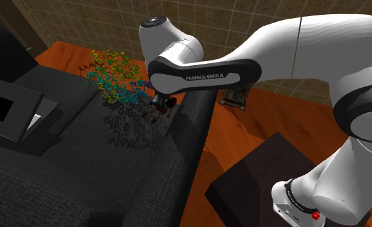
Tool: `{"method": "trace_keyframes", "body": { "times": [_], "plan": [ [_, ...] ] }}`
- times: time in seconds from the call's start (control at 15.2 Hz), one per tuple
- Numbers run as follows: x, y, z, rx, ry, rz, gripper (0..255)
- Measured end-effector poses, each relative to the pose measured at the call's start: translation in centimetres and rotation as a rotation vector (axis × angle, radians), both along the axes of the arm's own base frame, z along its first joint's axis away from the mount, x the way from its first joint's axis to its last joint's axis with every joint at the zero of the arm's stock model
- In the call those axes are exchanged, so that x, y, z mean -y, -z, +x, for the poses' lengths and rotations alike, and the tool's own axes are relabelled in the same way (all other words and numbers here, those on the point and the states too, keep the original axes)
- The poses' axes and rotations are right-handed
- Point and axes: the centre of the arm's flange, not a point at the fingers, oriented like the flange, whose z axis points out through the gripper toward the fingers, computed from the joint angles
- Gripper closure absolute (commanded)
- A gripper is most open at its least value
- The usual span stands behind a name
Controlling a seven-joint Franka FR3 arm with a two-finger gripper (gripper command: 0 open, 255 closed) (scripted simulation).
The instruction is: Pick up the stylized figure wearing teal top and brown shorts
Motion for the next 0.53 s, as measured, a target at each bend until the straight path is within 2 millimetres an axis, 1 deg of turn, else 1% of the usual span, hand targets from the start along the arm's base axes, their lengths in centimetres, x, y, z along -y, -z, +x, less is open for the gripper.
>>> {"method": "trace_keyframes", "body": {
  "times": [0.53],
  "plan": [
    [0.0, -4.1, 0.0, 0.0, 0.0, 0.0, 255]
  ]
}}
